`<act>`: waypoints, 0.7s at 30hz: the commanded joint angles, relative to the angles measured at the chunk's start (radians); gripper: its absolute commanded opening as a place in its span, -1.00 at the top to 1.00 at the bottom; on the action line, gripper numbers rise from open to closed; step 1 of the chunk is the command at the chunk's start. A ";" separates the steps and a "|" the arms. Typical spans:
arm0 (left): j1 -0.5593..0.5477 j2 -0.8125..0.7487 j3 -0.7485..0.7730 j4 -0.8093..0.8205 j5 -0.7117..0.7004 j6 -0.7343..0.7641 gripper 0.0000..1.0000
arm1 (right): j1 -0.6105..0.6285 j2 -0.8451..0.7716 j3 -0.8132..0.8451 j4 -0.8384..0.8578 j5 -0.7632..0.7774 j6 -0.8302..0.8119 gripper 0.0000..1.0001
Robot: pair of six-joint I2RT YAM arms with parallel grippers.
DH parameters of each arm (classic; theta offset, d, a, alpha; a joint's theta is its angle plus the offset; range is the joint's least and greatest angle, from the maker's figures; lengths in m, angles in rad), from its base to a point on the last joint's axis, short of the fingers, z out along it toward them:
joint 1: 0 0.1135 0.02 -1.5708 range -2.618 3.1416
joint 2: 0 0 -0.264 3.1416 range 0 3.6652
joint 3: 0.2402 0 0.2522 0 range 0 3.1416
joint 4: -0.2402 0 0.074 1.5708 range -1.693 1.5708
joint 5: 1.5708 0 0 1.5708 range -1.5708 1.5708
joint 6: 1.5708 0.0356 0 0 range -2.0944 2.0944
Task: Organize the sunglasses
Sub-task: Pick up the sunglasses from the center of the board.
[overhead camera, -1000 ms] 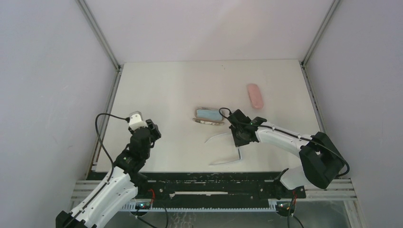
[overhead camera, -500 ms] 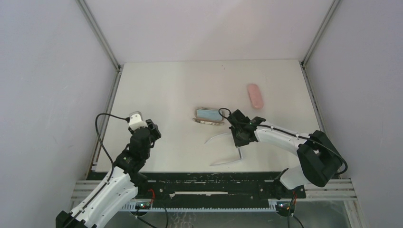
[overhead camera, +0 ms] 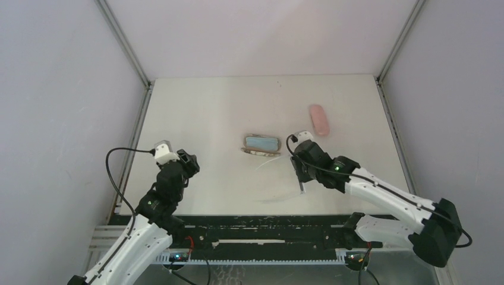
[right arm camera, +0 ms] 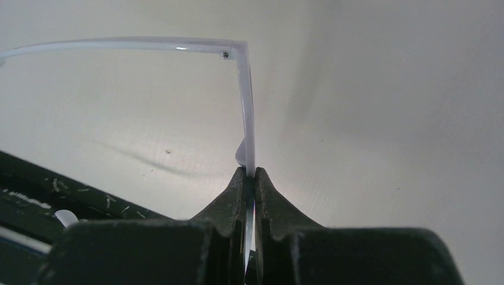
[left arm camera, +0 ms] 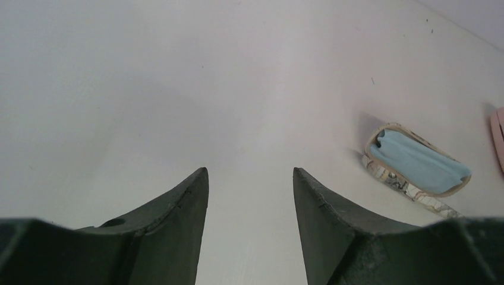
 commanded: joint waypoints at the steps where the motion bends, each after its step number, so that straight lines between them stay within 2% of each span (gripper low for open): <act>1: -0.015 0.060 0.135 -0.070 0.079 -0.082 -0.18 | 0.067 -0.120 -0.006 0.047 0.050 -0.072 1.00; 9: -0.210 0.227 0.301 -0.148 0.081 -0.134 -0.17 | 0.272 -0.192 -0.006 0.121 0.271 -0.114 1.00; 15: -0.330 0.298 0.350 -0.160 0.077 -0.180 -0.18 | 0.407 -0.173 -0.002 0.192 0.428 -0.163 1.00; 21: -0.407 0.364 0.370 -0.162 0.061 -0.199 -0.18 | 0.476 -0.150 0.013 0.250 0.516 -0.198 1.00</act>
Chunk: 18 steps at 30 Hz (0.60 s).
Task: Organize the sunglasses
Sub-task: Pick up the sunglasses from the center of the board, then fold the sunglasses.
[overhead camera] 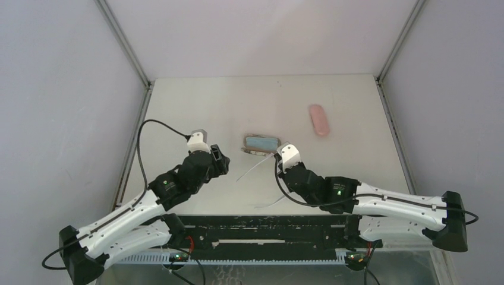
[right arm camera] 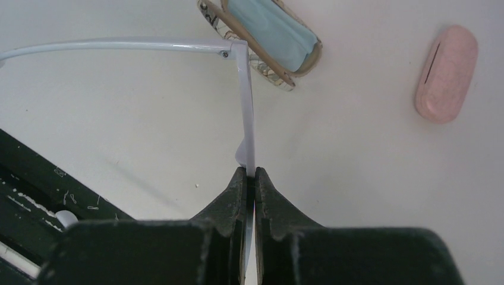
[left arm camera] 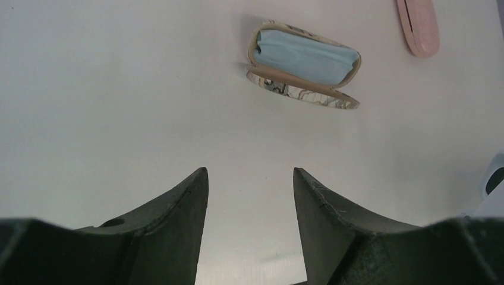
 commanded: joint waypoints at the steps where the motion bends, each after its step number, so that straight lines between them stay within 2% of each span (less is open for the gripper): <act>1: -0.051 0.028 0.059 -0.001 -0.019 -0.036 -0.18 | 0.040 0.010 0.022 0.093 0.118 -0.048 1.00; 12: -0.132 0.088 0.079 0.030 -0.046 -0.031 -0.19 | 0.059 0.027 0.035 0.122 0.142 -0.055 1.00; 18: -0.199 0.186 0.119 0.043 -0.092 -0.032 -0.19 | 0.060 0.062 0.064 0.117 0.135 -0.044 1.00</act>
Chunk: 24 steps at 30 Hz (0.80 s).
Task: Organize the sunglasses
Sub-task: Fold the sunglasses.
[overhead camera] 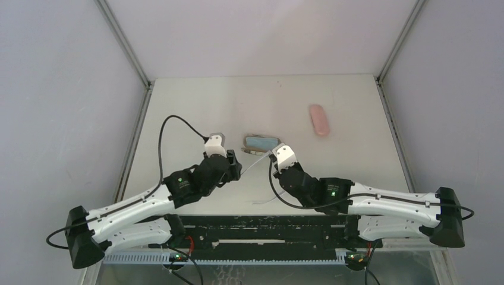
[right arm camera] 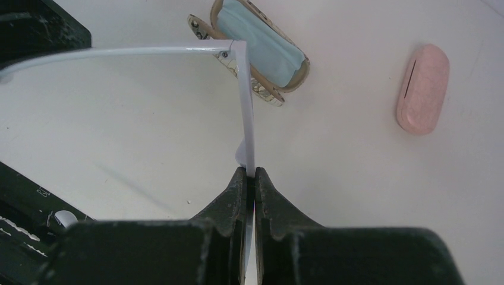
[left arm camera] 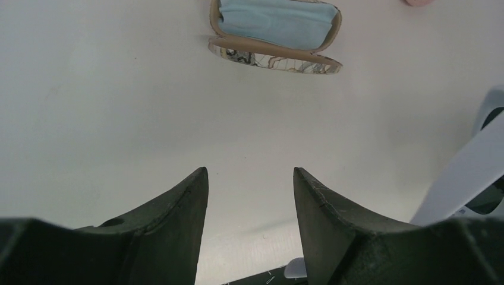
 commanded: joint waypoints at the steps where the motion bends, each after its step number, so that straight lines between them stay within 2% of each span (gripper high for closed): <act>1: -0.052 0.068 0.087 0.047 -0.061 -0.009 -0.19 | 0.011 0.022 0.065 0.045 0.019 0.002 1.00; 11: -0.174 0.218 0.165 0.112 -0.078 -0.015 -0.21 | 0.011 0.026 0.070 0.080 -0.046 0.062 1.00; 17: -0.196 0.251 0.201 0.136 -0.079 -0.004 -0.25 | 0.010 0.030 0.061 0.107 -0.106 0.089 1.00; 24: -0.197 0.255 0.227 0.145 -0.101 0.007 -0.42 | 0.005 0.041 0.037 0.154 -0.177 0.126 1.00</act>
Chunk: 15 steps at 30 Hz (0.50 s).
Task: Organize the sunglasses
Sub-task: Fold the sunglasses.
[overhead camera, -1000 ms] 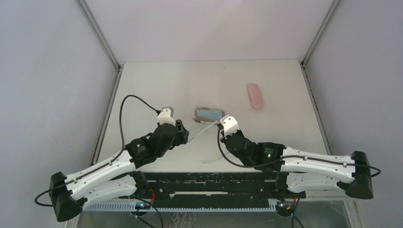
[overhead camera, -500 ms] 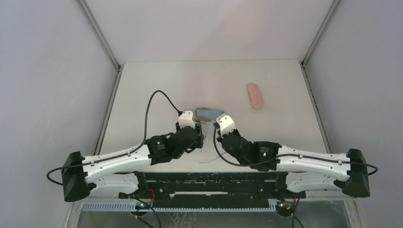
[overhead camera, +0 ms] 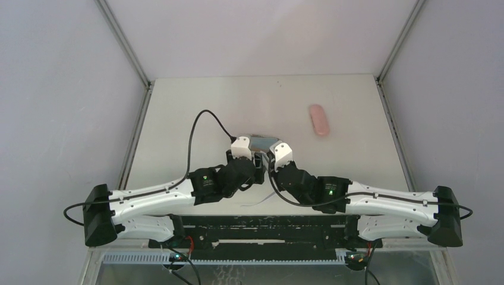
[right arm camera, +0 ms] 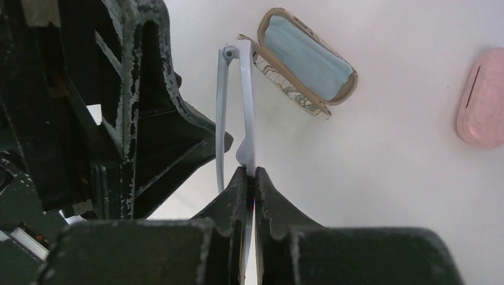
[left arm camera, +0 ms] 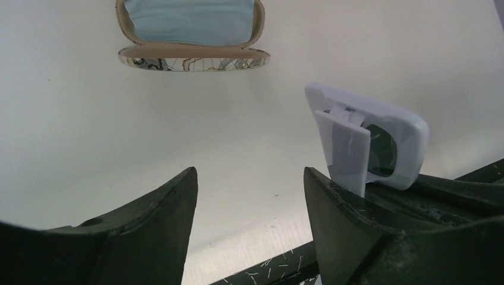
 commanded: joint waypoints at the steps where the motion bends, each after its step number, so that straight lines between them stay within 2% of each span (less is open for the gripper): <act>1: -0.008 -0.002 0.068 0.054 -0.042 0.008 -0.43 | 0.007 0.007 0.009 0.085 -0.068 0.055 1.00; 5: -0.007 -0.024 0.064 0.037 -0.061 0.014 -0.44 | -0.008 0.000 0.009 0.041 0.009 0.100 1.00; 8: -0.008 -0.070 0.048 0.012 -0.077 0.020 -0.44 | -0.068 -0.019 0.009 -0.049 0.096 0.184 1.00; 11: -0.008 -0.132 0.030 -0.004 -0.086 0.050 -0.44 | -0.181 -0.042 0.003 -0.149 0.126 0.274 1.00; 15: -0.008 -0.192 0.003 -0.003 -0.090 0.121 -0.43 | -0.389 -0.068 -0.005 -0.181 0.020 0.342 1.00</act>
